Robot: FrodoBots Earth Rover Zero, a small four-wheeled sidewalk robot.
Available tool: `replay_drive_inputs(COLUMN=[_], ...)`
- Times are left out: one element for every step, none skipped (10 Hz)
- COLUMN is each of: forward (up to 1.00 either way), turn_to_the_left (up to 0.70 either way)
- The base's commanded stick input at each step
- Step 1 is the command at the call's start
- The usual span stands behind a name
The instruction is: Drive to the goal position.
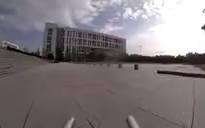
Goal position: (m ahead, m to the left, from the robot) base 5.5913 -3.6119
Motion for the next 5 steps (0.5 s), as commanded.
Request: replay_drive_inputs(forward=[1.00,1.00,1.00,1.00,1.00], turn_to_the_left=[0.00,0.00,0.00,0.00,0.00])
